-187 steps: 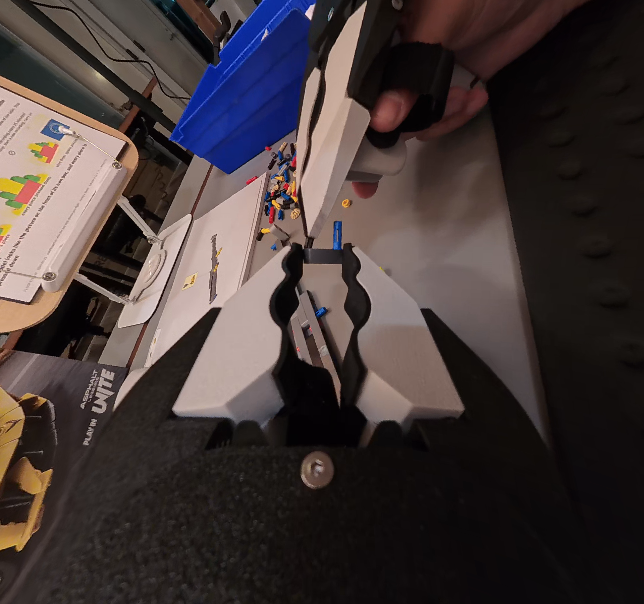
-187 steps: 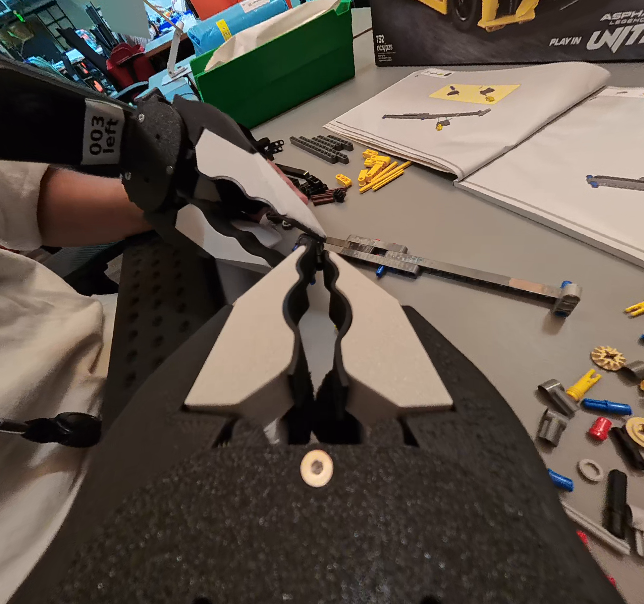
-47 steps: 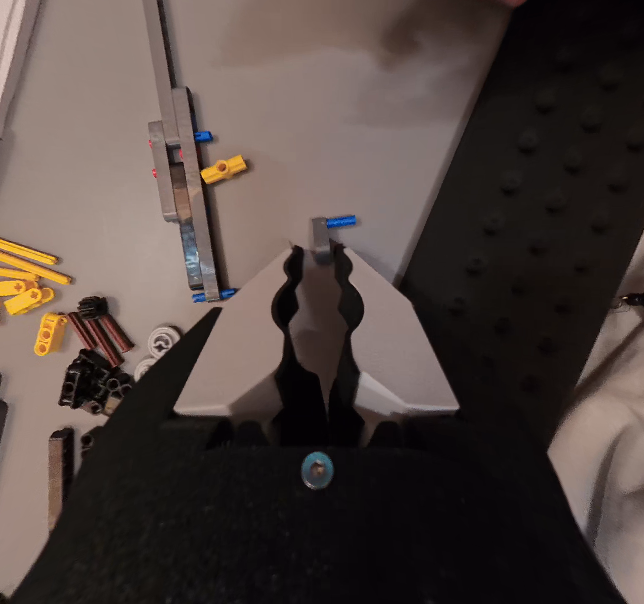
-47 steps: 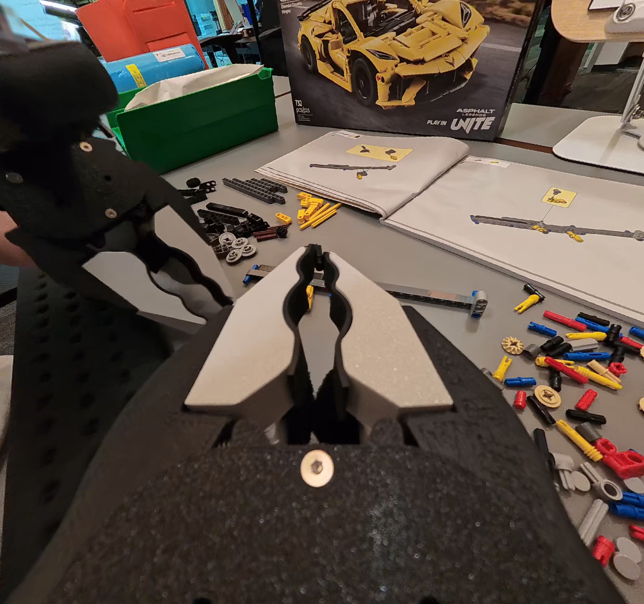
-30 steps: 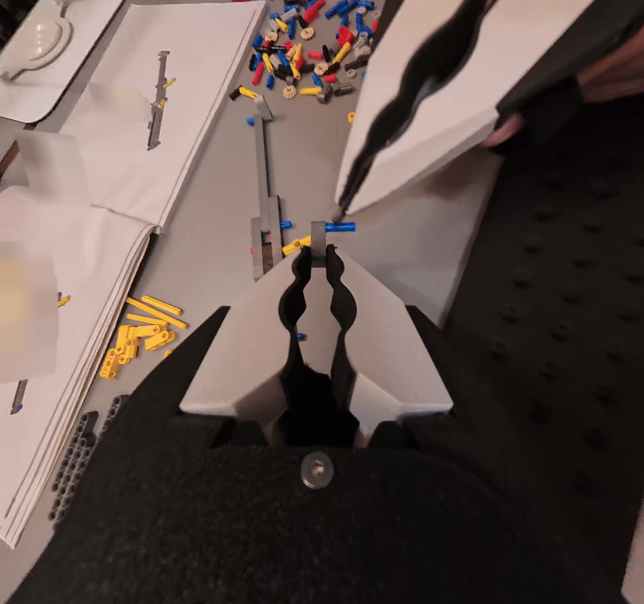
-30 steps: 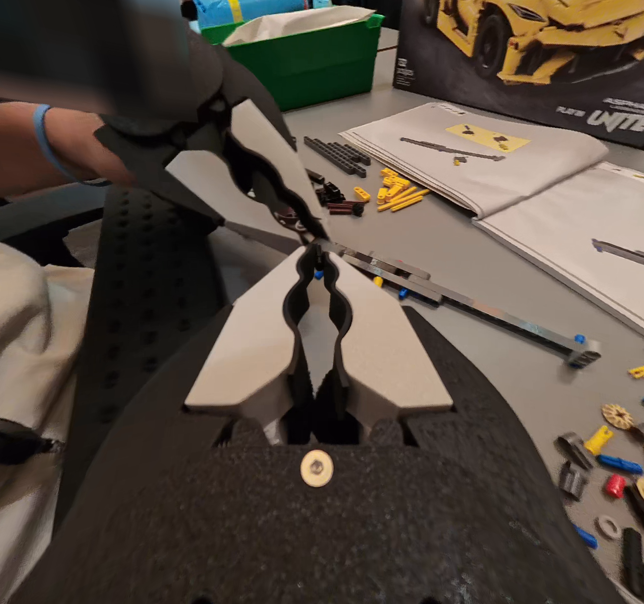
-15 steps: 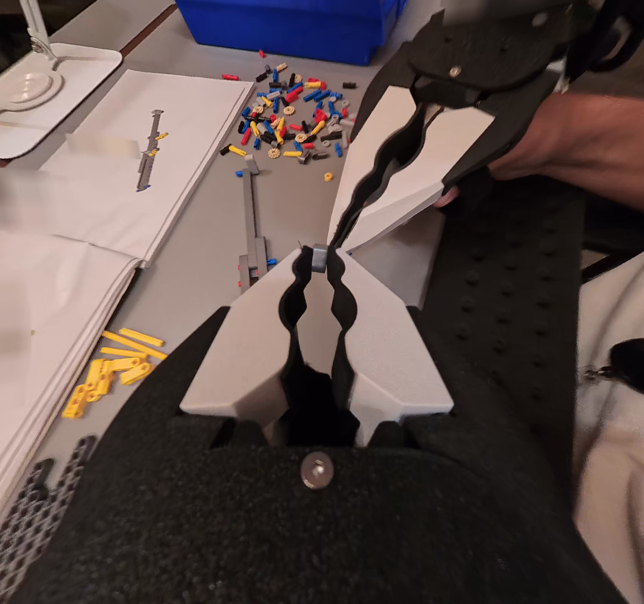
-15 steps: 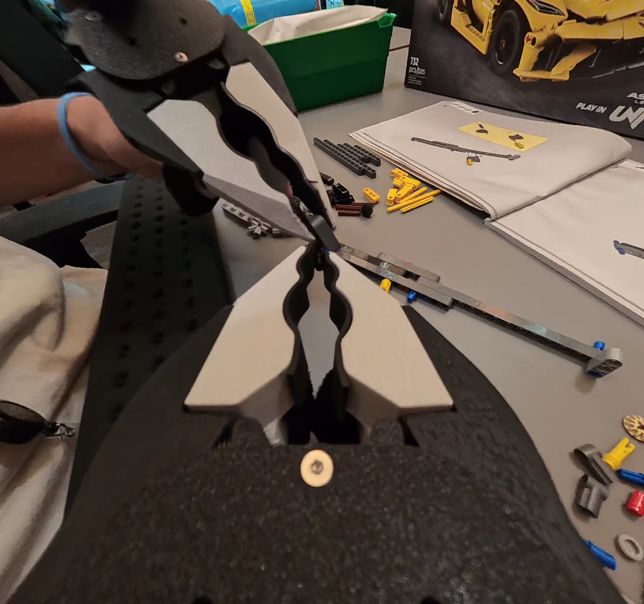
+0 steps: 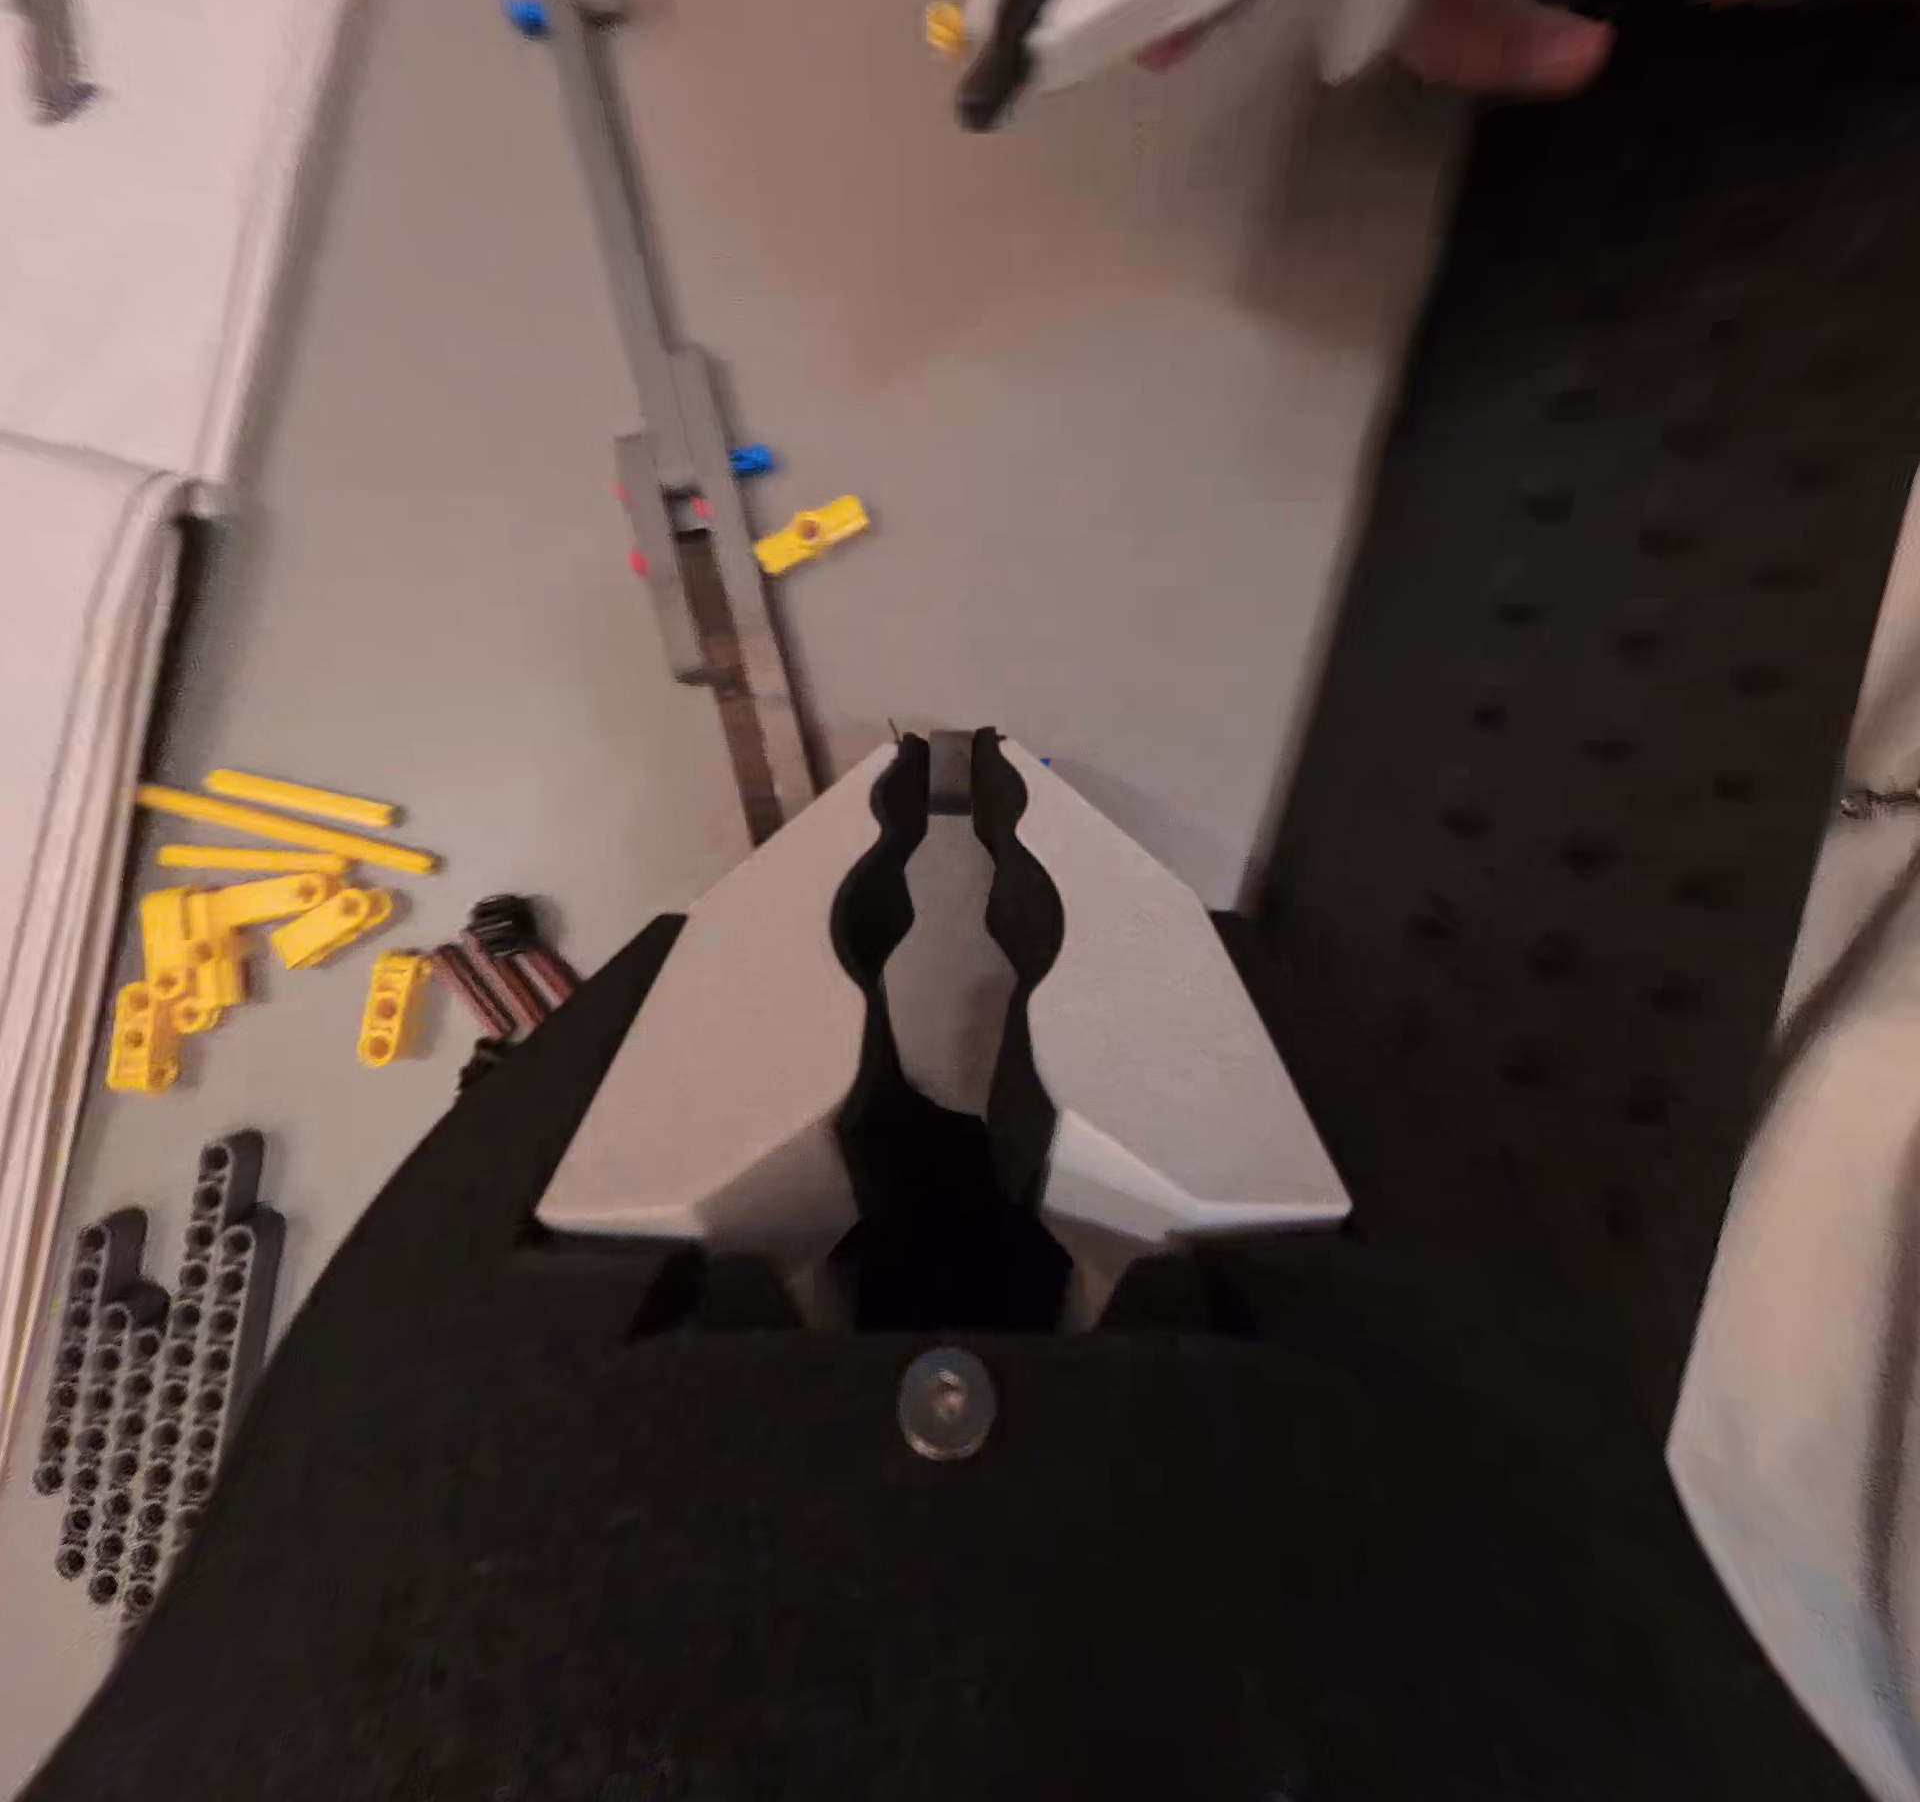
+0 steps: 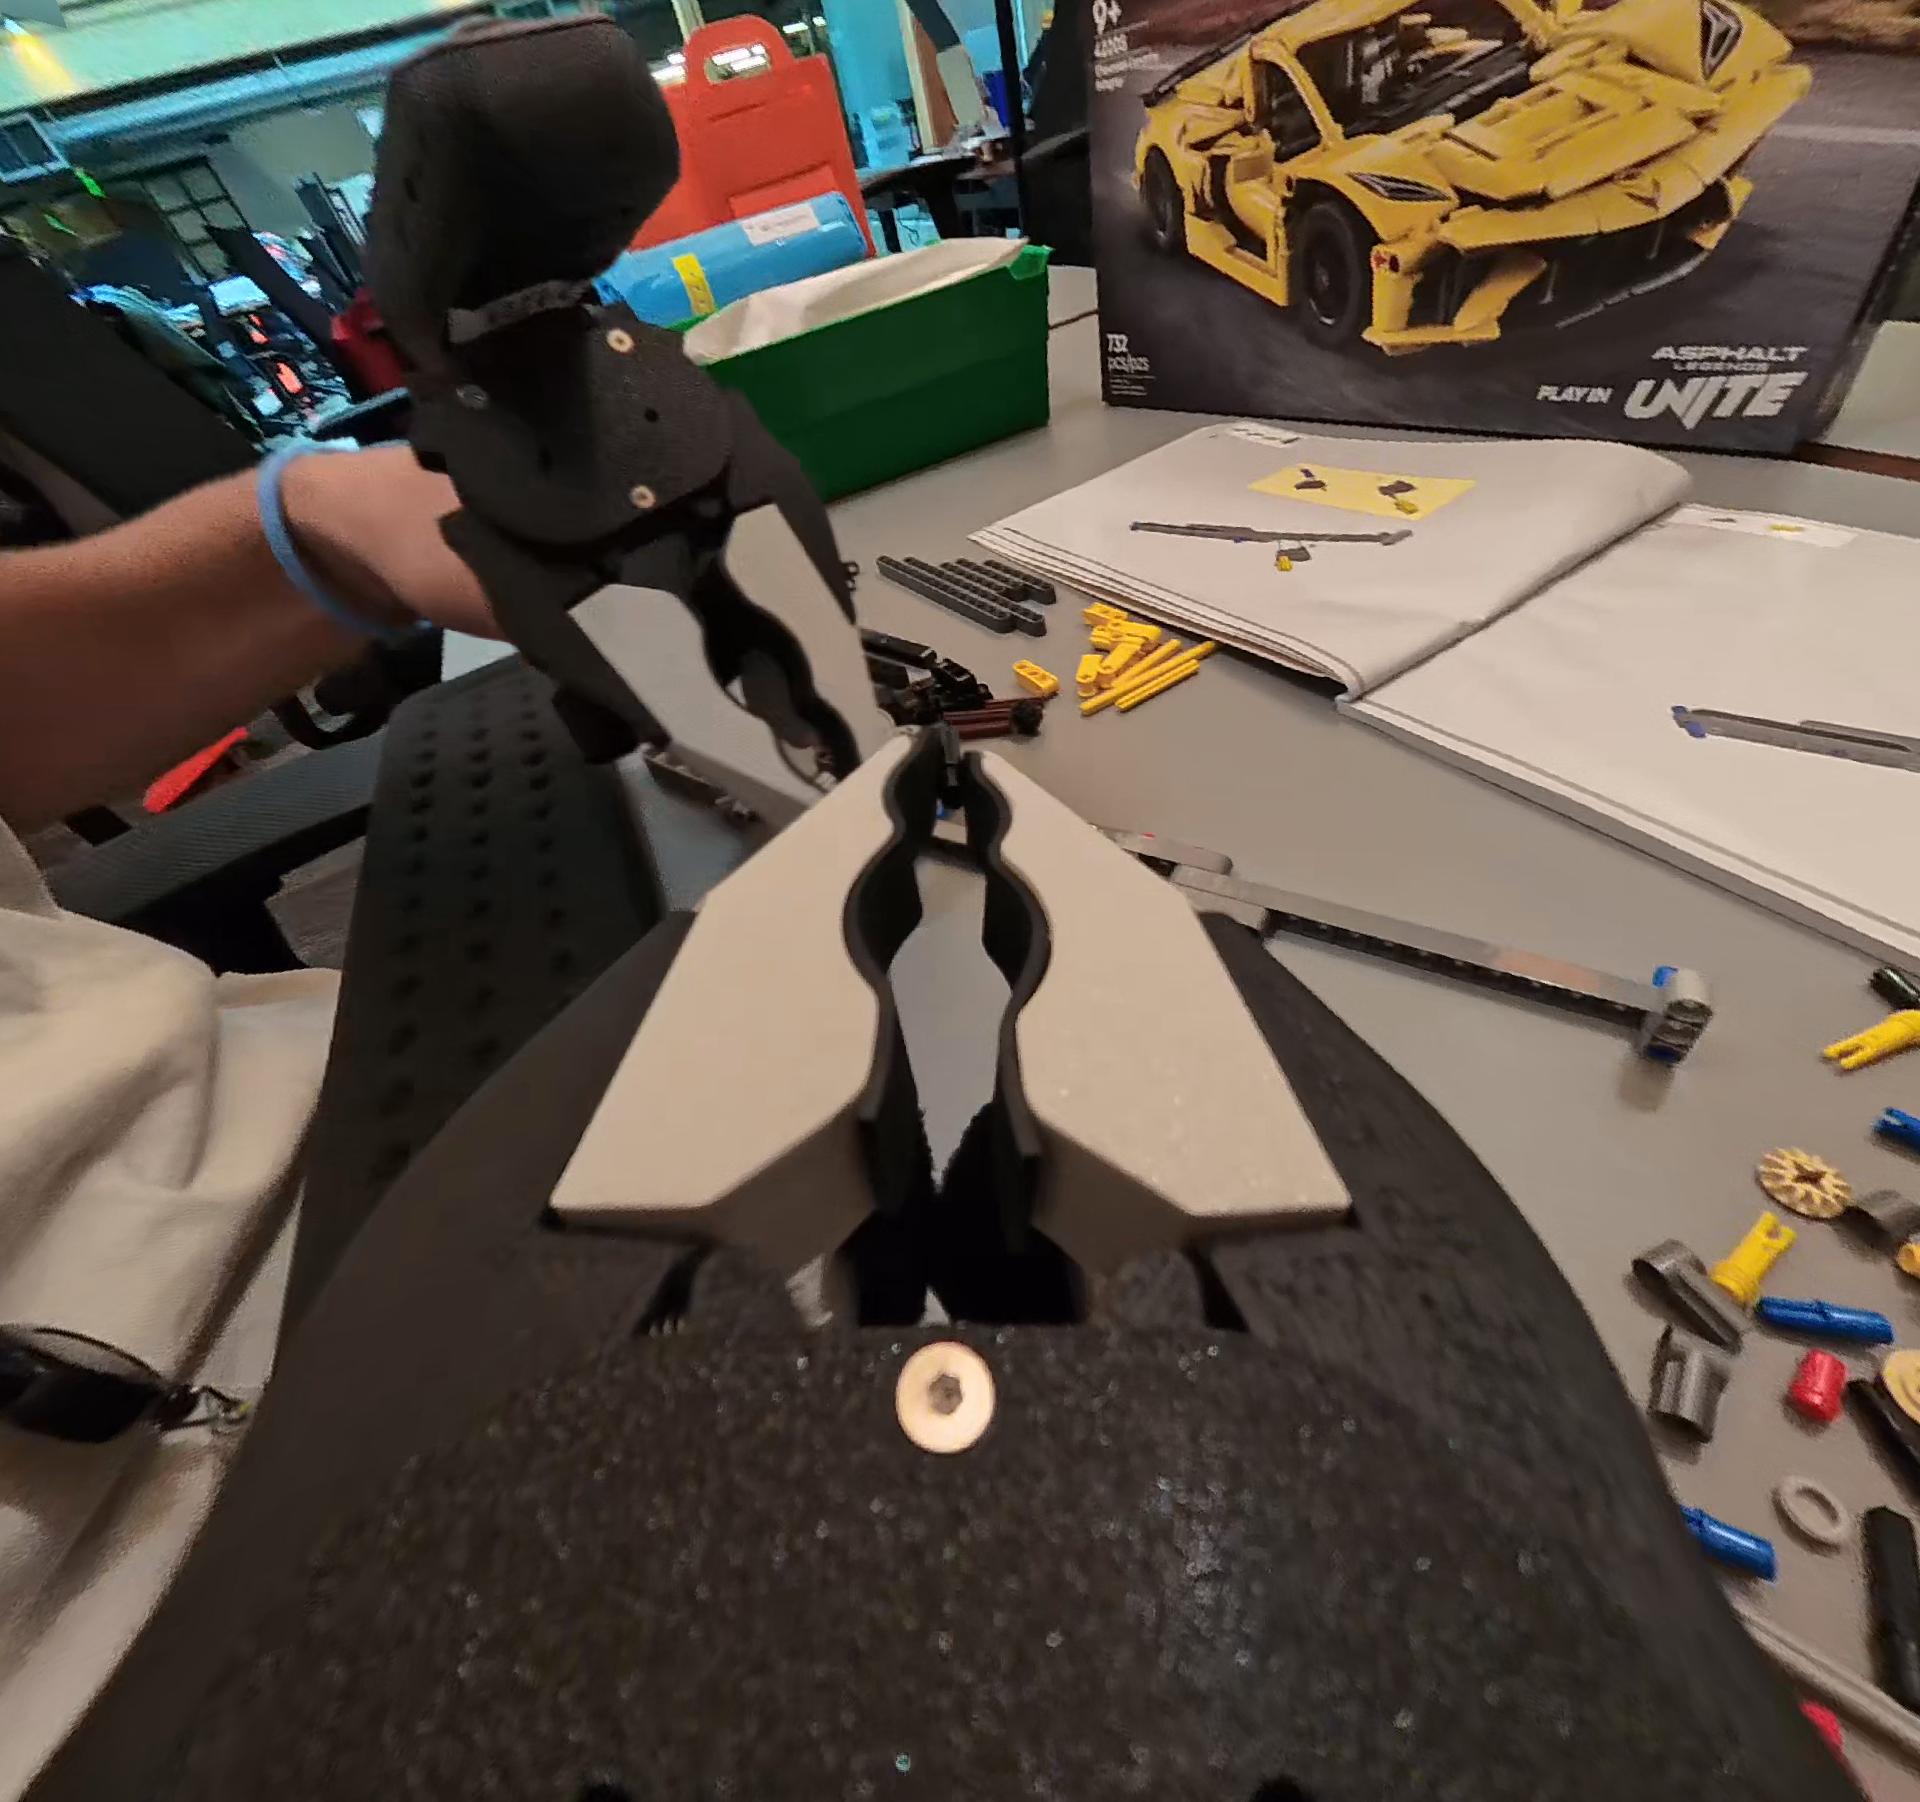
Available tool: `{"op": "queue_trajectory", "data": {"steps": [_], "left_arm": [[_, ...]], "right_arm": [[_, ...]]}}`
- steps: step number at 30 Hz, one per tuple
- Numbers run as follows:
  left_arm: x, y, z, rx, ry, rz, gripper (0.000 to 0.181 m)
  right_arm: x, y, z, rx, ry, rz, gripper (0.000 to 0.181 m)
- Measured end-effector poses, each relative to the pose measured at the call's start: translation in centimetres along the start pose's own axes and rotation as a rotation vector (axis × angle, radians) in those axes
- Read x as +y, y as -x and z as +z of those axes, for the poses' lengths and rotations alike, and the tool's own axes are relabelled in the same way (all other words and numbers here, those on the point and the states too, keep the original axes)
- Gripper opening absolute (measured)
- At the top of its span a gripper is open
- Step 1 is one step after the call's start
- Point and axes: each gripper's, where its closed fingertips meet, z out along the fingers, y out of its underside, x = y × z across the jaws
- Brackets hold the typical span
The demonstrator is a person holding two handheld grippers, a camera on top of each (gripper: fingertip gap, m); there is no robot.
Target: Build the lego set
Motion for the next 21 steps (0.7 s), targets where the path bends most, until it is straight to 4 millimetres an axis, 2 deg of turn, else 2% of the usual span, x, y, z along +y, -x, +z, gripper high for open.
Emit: {"op": "queue_trajectory", "data": {"steps": [3, 6, 15, 21], "left_arm": [[0.6, -1.4, 0.3, 0.051, 0.092, 0.067, 0.007], [0.7, -1.8, 0.8, 0.046, 0.131, 0.126, 0.007], [0.9, -2.0, 0.9, 0.039, 0.109, 0.153, 0.012], [2.1, -1.5, 0.5, 0.031, 0.123, 0.149, 0.017]], "right_arm": [[0.2, -0.1, 0.1, 0.006, 0.013, -0.005, 0.004], [0.3, 0.1, 0.1, 0.0, 0.014, -0.008, 0.004], [0.5, 0.4, 0.3, -0.017, 0.026, -0.015, 0.004], [0.5, 0.4, 0.3, -0.02, 0.028, -0.015, 0.004]]}}
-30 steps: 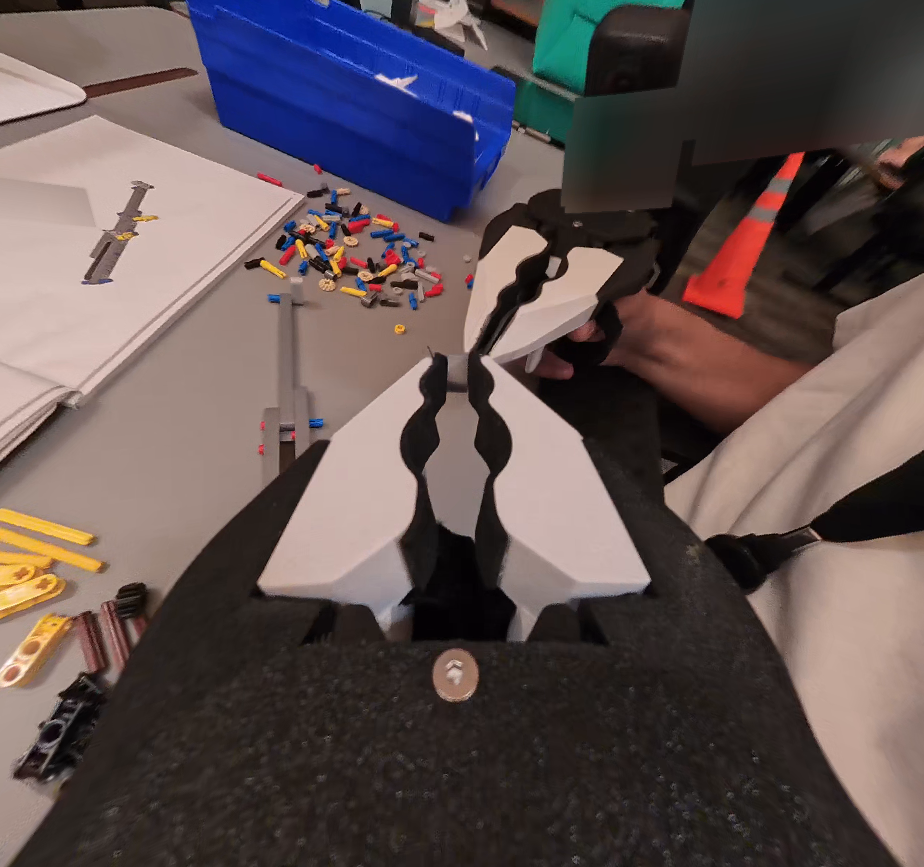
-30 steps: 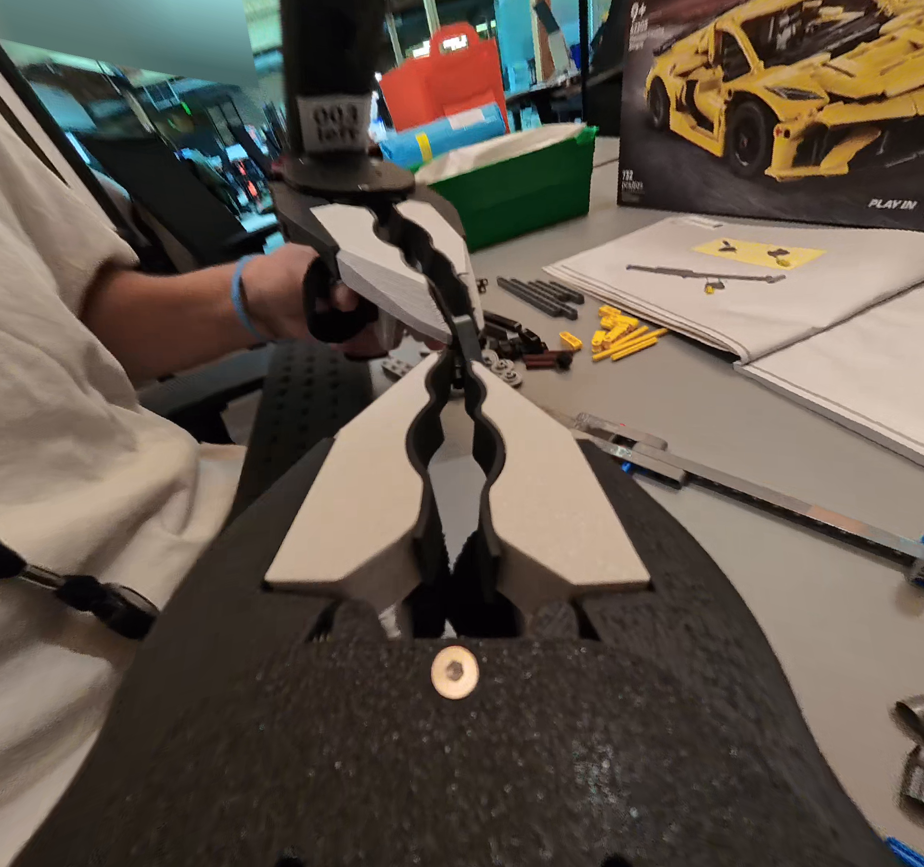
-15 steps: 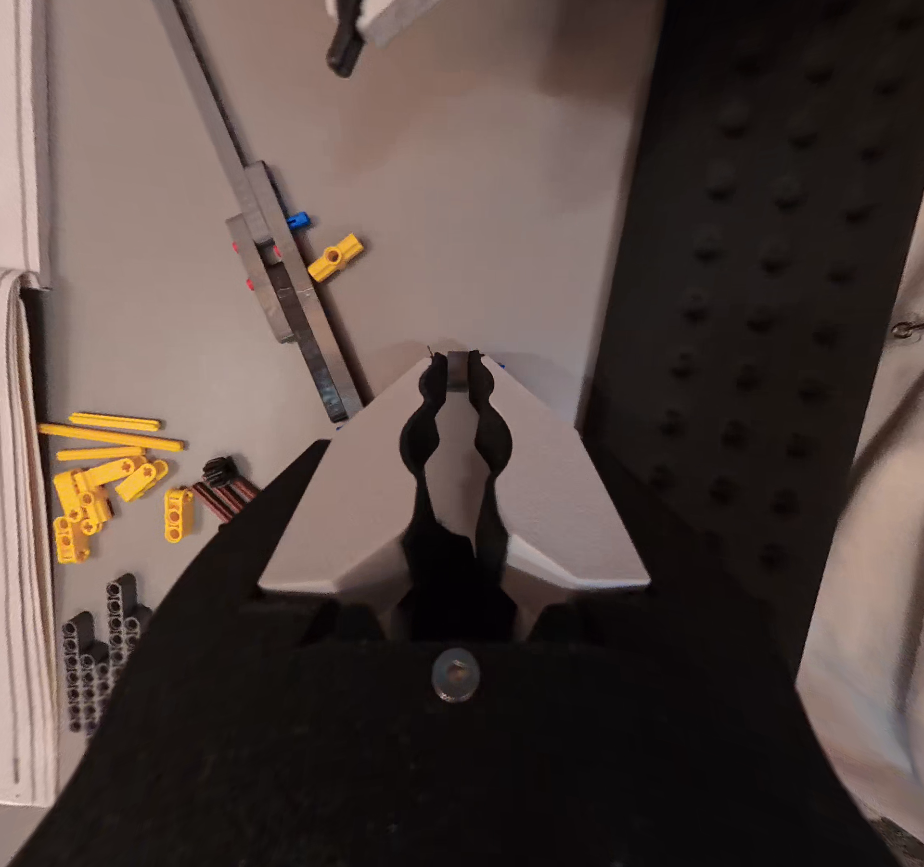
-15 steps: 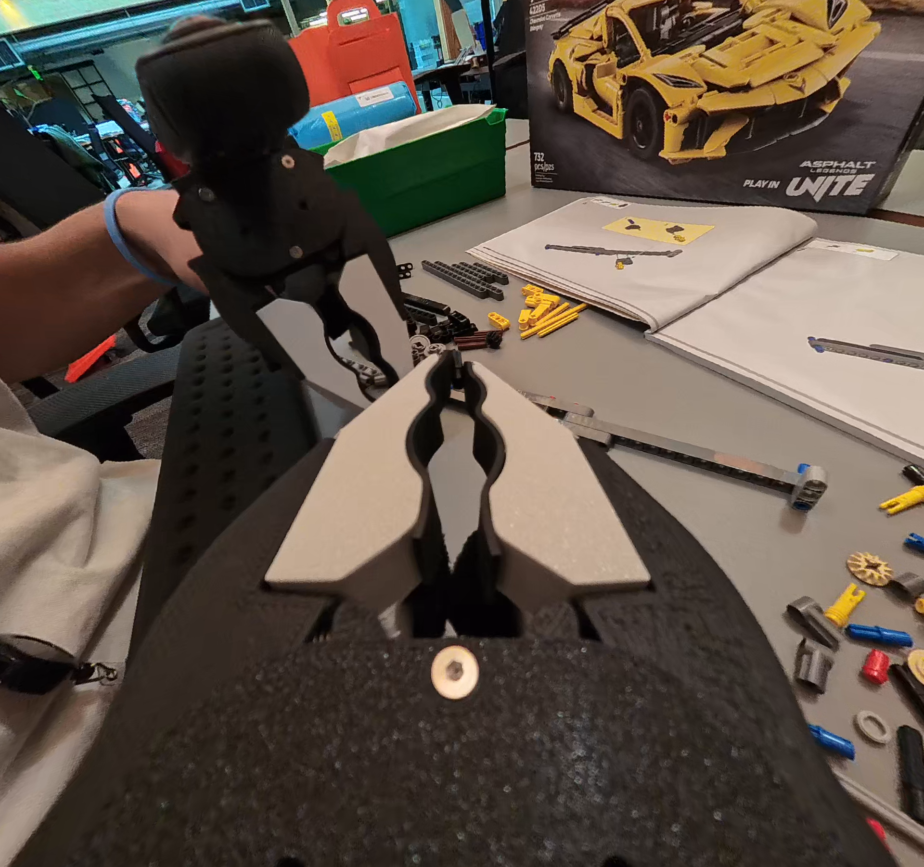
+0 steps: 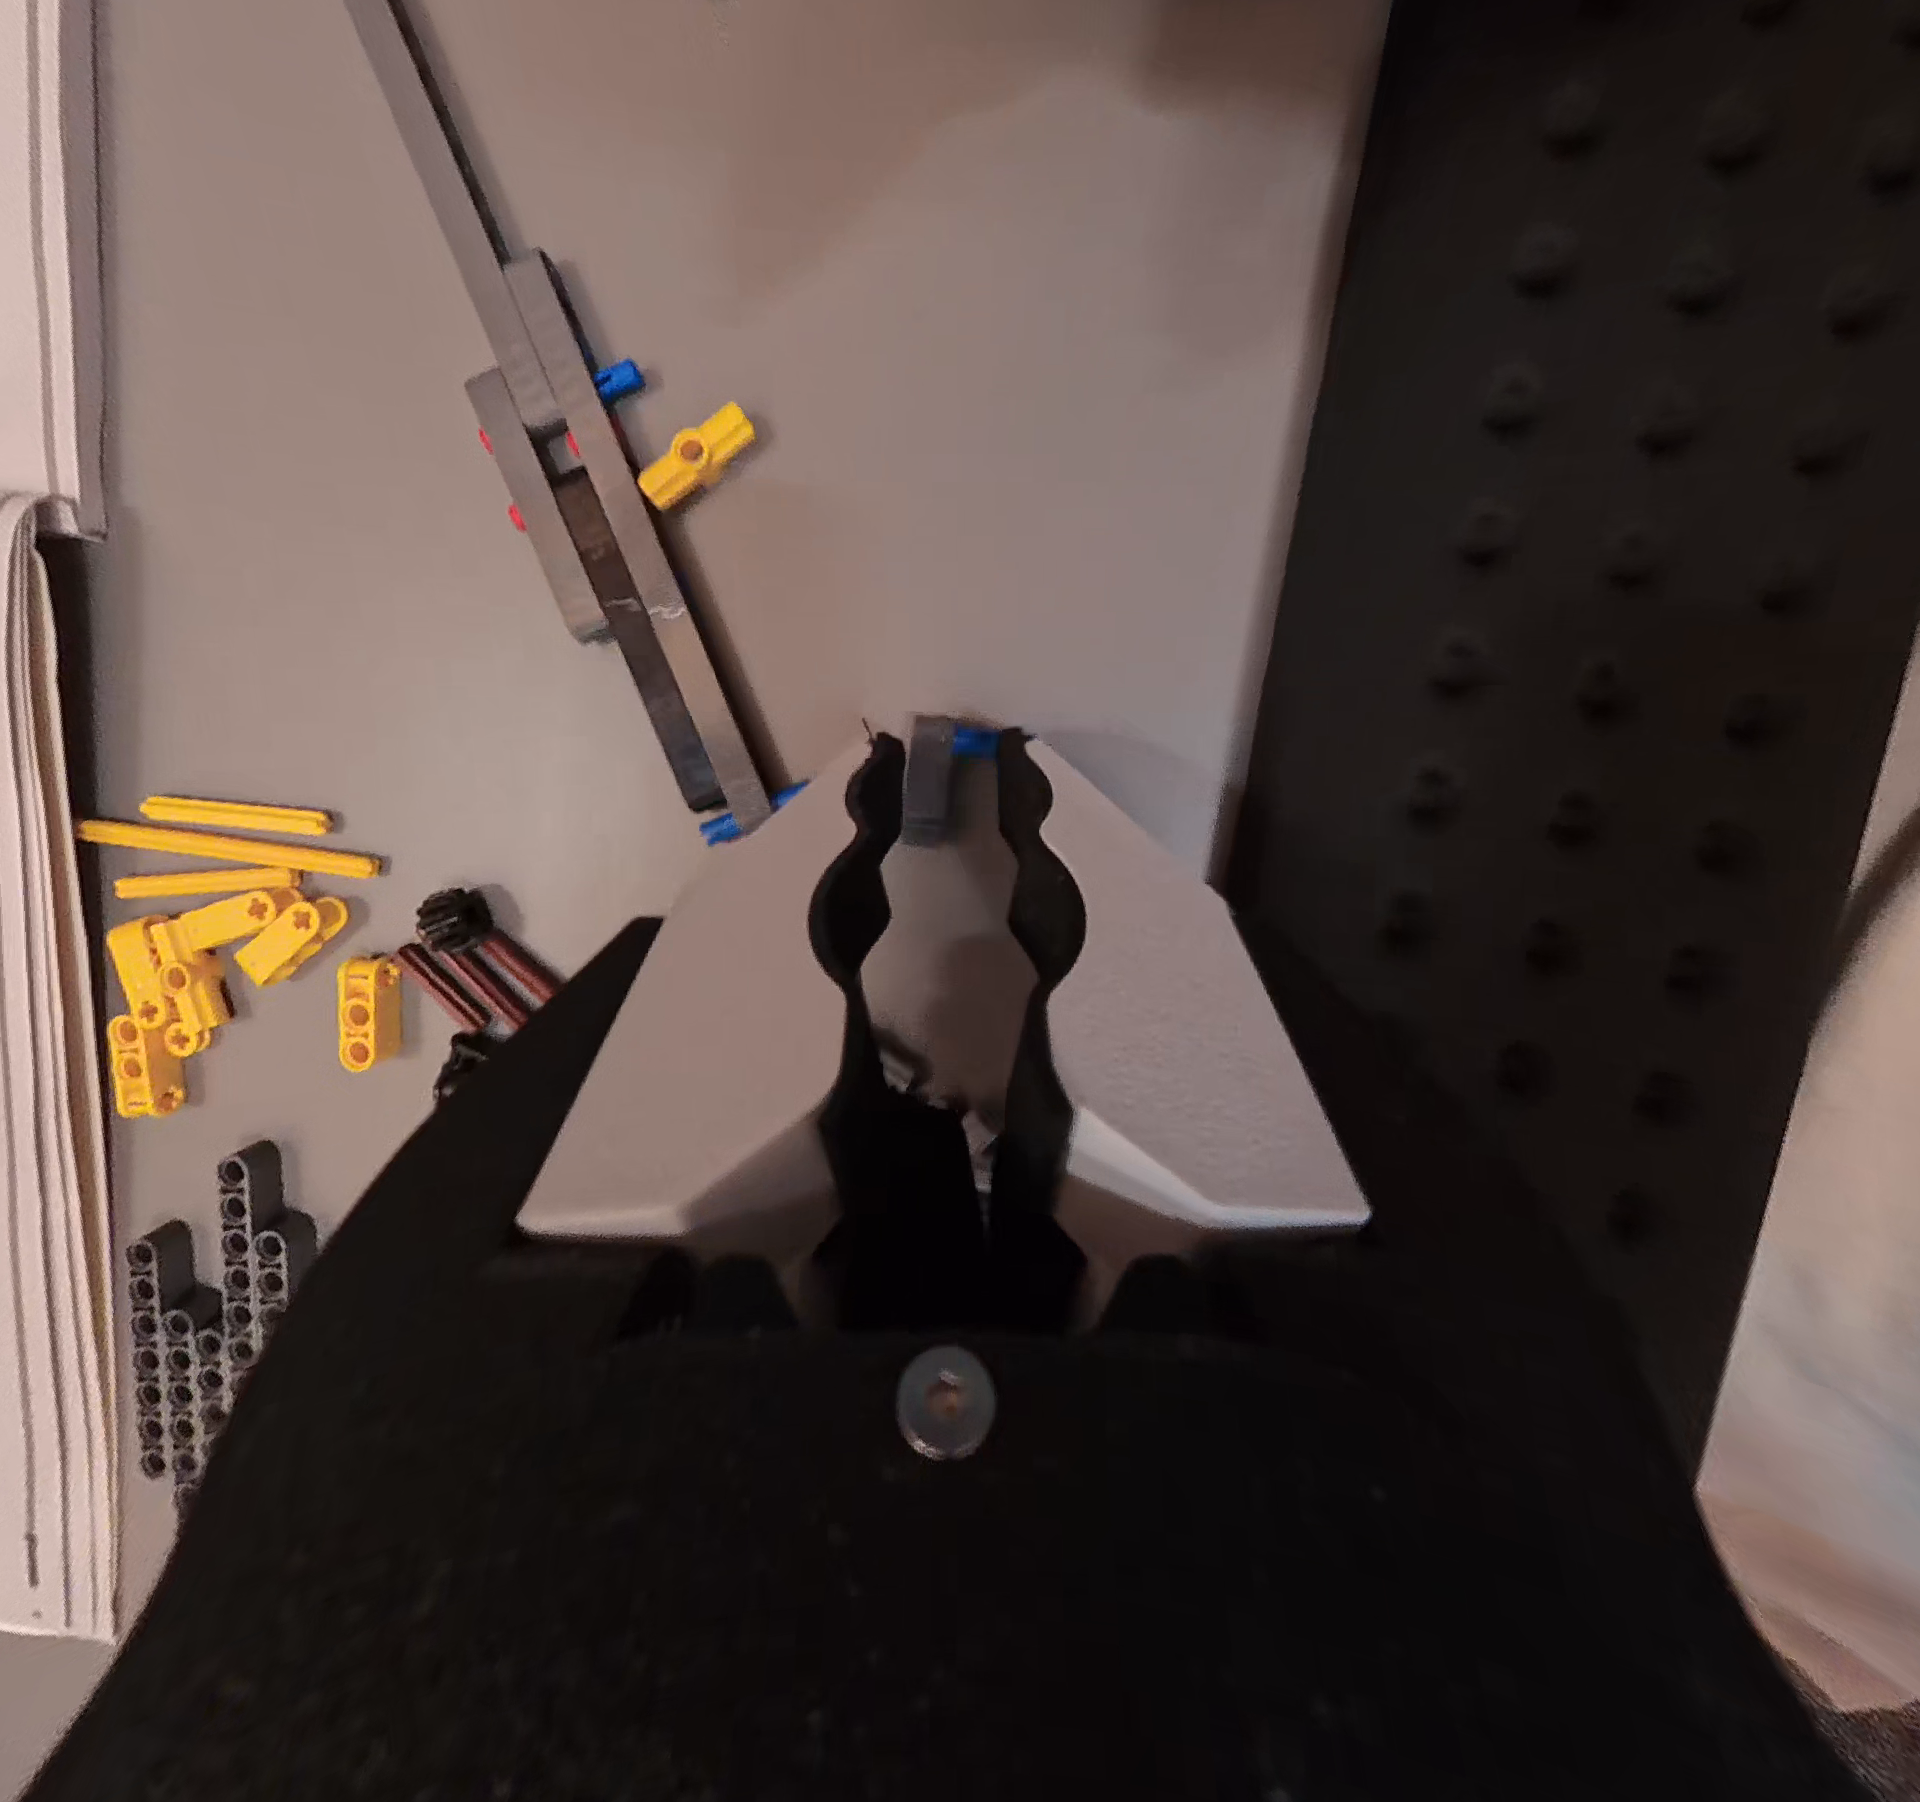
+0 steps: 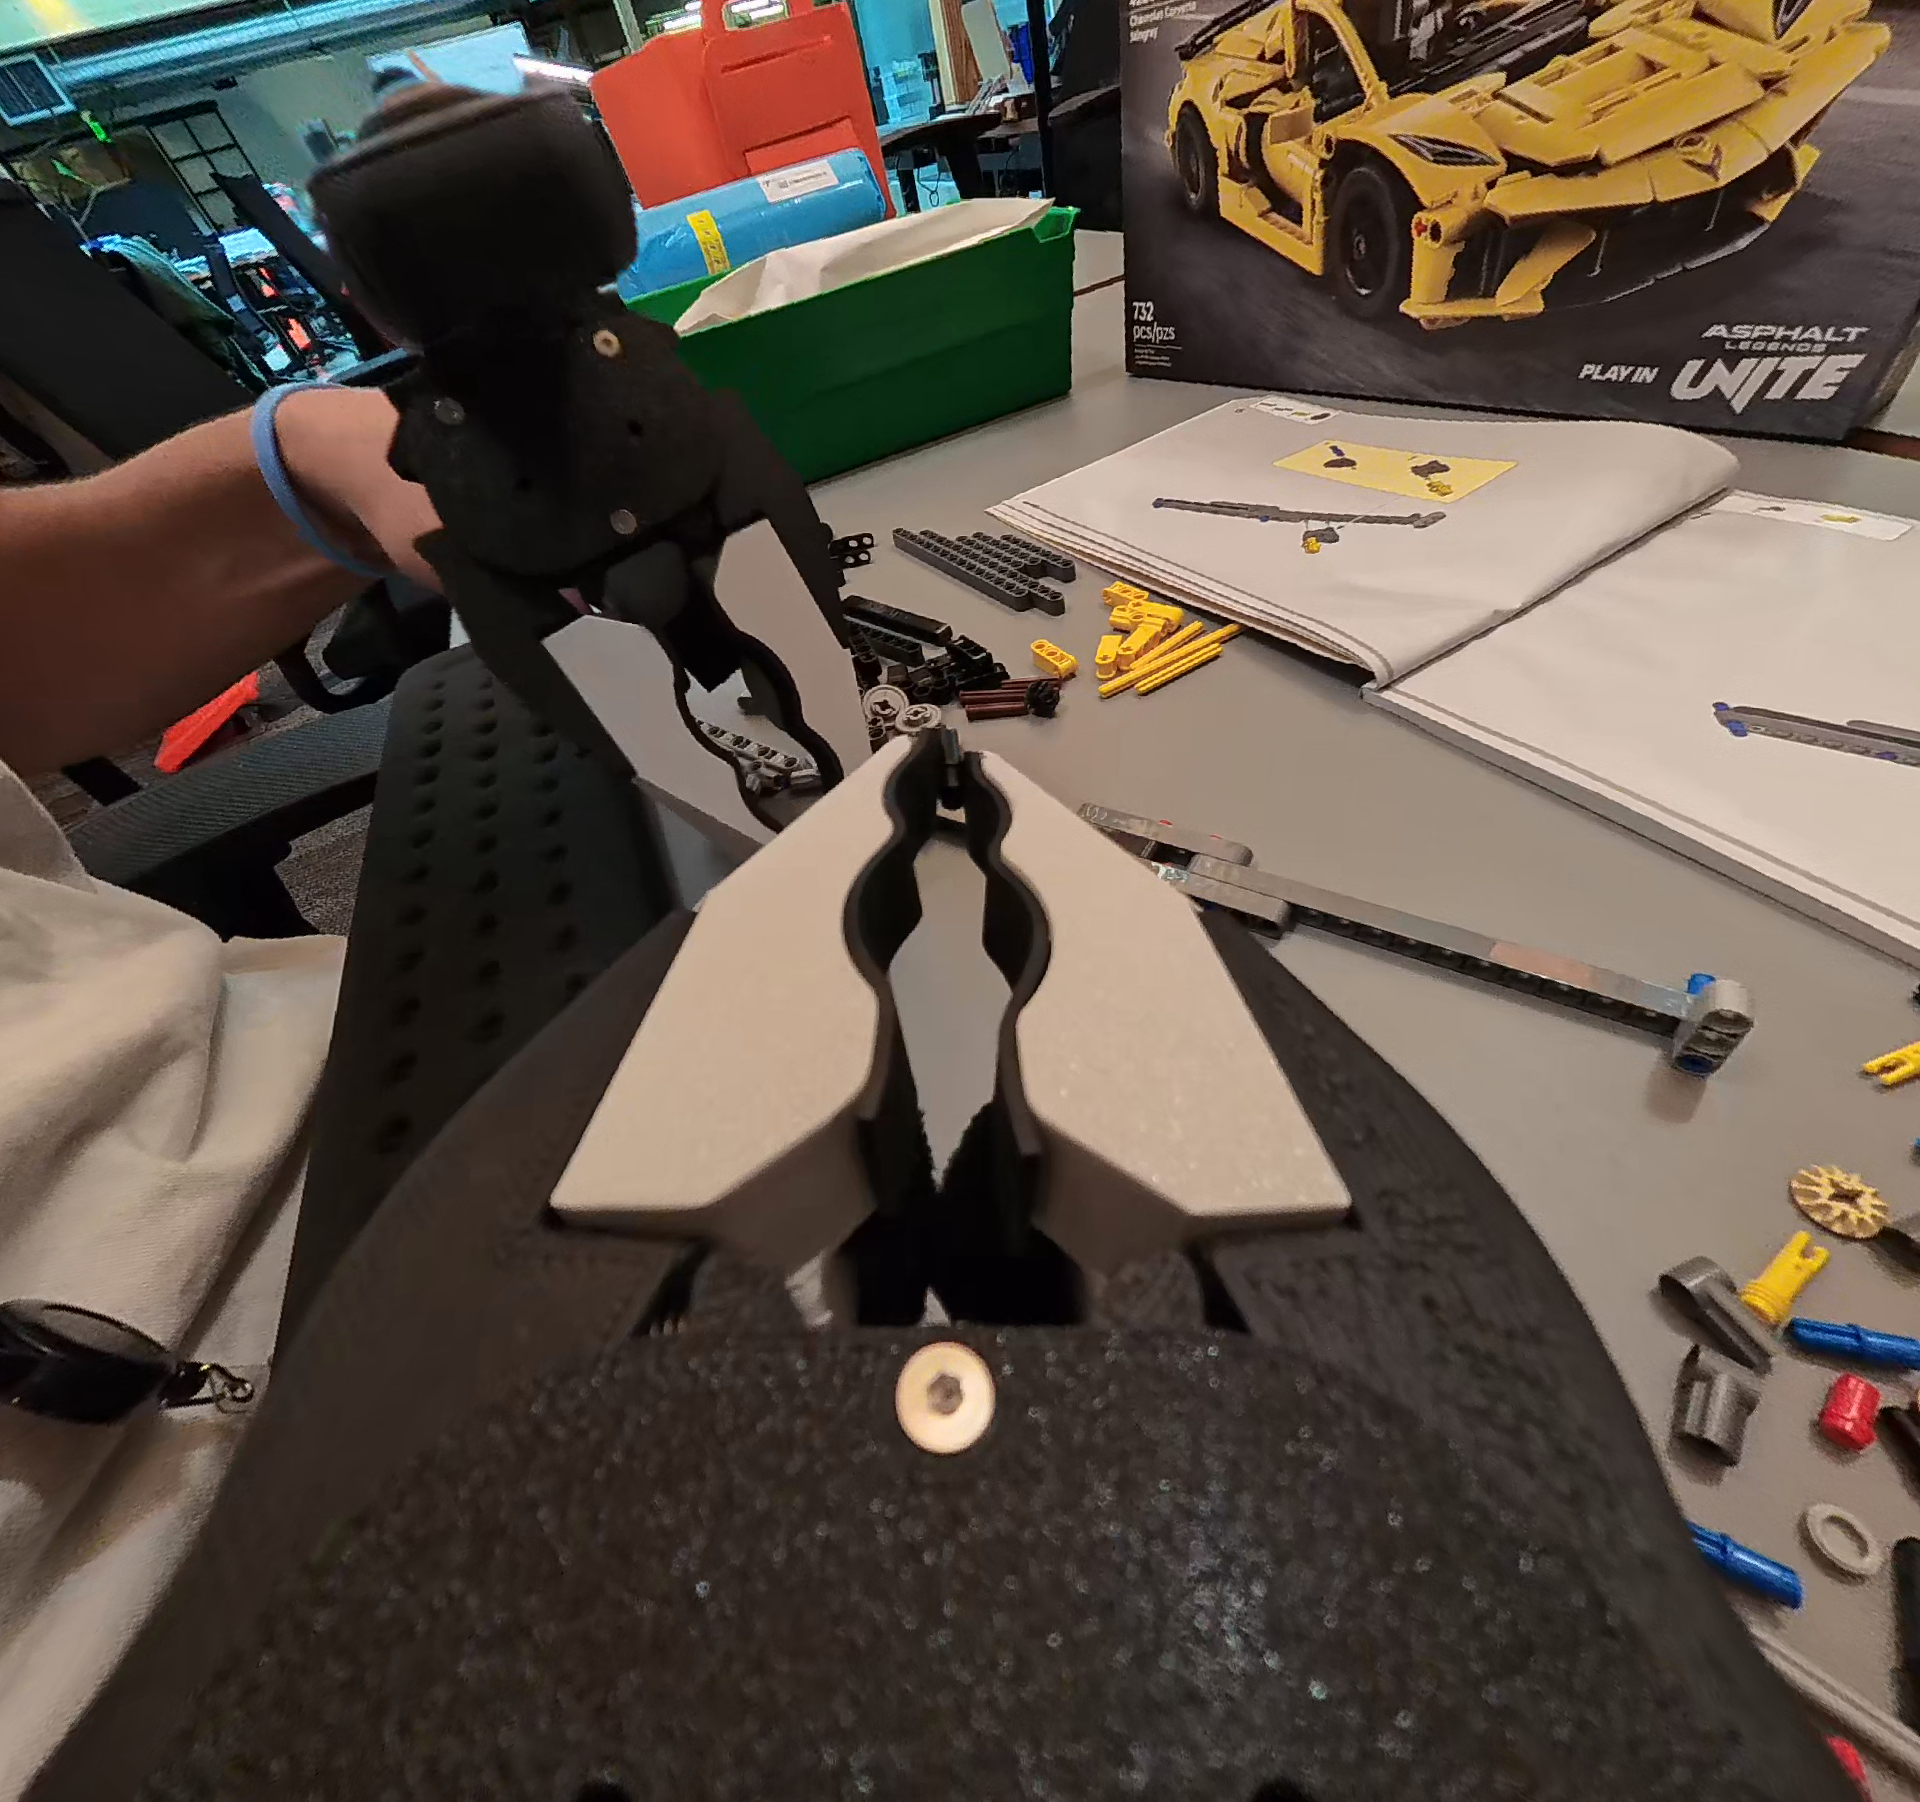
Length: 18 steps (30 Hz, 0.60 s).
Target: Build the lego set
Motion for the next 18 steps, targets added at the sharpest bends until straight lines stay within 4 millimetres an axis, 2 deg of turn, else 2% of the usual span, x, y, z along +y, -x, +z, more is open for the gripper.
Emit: {"op": "queue_trajectory", "data": {"steps": [8, 13, 18], "left_arm": [[0.7, 1.0, -0.8, -0.011, 0.04, 0.028, 0.017], [1.1, 0.3, -1.0, 0.154, 0.193, -0.064, 0.018], [0.2, 1.1, -1.8, 0.174, 0.355, -0.025, 0.018]], "right_arm": [[0.1, 0.1, 0.1, -0.006, 0.006, 0.001, 0.004], [0.2, 0.1, 0.1, -0.007, 0.01, 0.0, 0.004], [0.2, 0.1, 0.2, -0.013, 0.014, 0.005, 0.004]]}}
